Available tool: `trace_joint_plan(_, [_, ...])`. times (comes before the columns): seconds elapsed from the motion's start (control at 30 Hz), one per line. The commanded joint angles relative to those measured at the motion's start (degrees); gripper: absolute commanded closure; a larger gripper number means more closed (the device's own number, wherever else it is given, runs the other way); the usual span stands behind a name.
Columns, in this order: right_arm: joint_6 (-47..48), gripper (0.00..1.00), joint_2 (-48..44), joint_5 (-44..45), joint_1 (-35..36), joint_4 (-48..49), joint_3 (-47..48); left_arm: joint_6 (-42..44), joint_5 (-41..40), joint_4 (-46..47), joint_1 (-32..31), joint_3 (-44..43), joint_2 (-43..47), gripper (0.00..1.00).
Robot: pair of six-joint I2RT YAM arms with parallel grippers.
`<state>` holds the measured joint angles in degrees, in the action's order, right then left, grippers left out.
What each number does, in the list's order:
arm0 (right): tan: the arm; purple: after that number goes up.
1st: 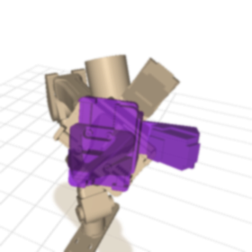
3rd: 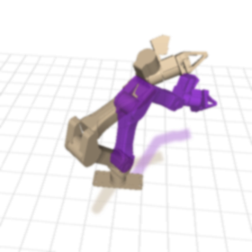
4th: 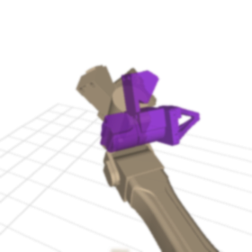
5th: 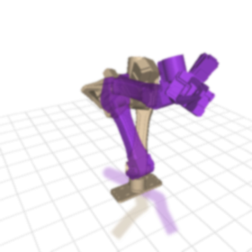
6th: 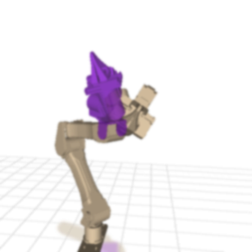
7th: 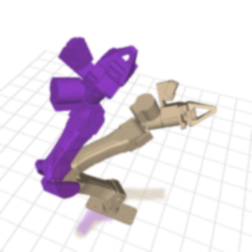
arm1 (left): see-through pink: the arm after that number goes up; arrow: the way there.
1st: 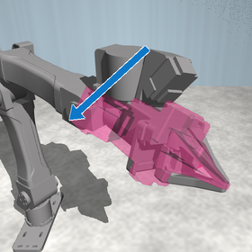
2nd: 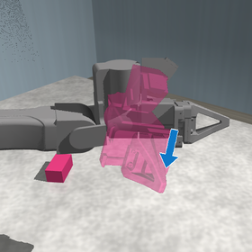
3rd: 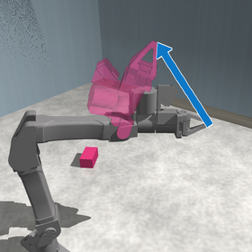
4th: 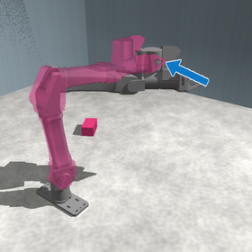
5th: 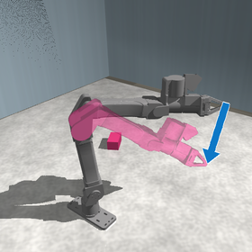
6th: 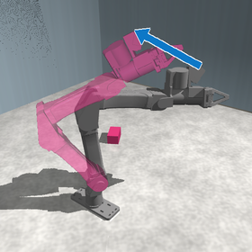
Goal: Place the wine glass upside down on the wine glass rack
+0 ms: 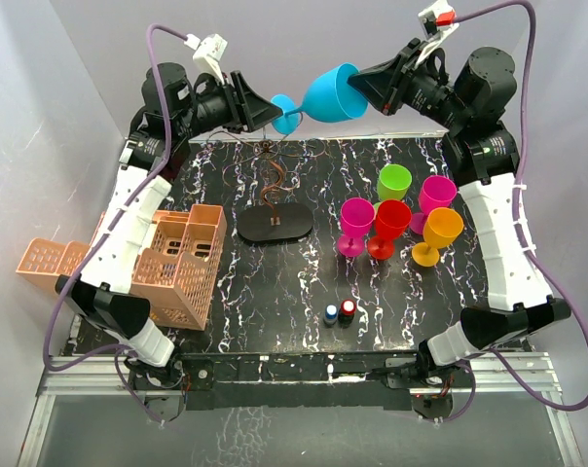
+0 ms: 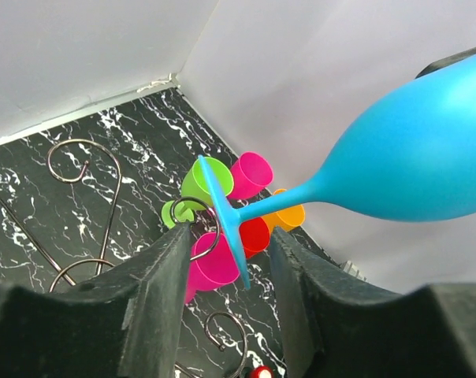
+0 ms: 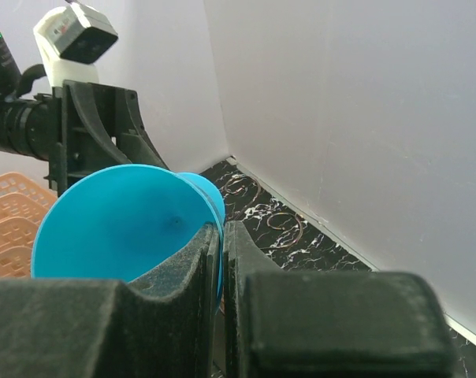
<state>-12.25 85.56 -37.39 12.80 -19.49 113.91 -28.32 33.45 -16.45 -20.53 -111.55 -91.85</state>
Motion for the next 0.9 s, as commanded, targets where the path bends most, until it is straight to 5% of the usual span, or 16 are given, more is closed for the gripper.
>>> trace_joint_plan(0.0, [-1.18, 0.92, -0.48, -0.83, 0.25, 4.60, 1.64, -1.10, 0.10, 1.16, -0.71, 1.55, 1.43, 0.60])
trace_joint_plan(0.37, [-0.27, 0.90, -1.21, -0.49, 0.25, 5.17, -0.61, -1.22, 0.09, 1.28, -0.92, 1.93, 2.29, 0.96])
trace_joint_plan(0.6, [5.77, 0.35, -3.08, 3.26, 0.27, 1.67, -1.55, 4.04, -5.15, -2.54, -0.56, -0.77, 4.72, 1.00])
trace_joint_plan(0.73, [9.98, 0.15, -4.53, 6.20, 0.14, -1.63, -1.34, 7.78, -10.25, -5.62, 1.94, -3.45, 6.67, 1.00])
trace_joint_plan(0.87, [13.84, 0.08, -5.75, 9.93, 0.03, -4.68, -1.22, 14.86, -19.27, -9.32, 4.22, -7.09, 8.79, 1.00])
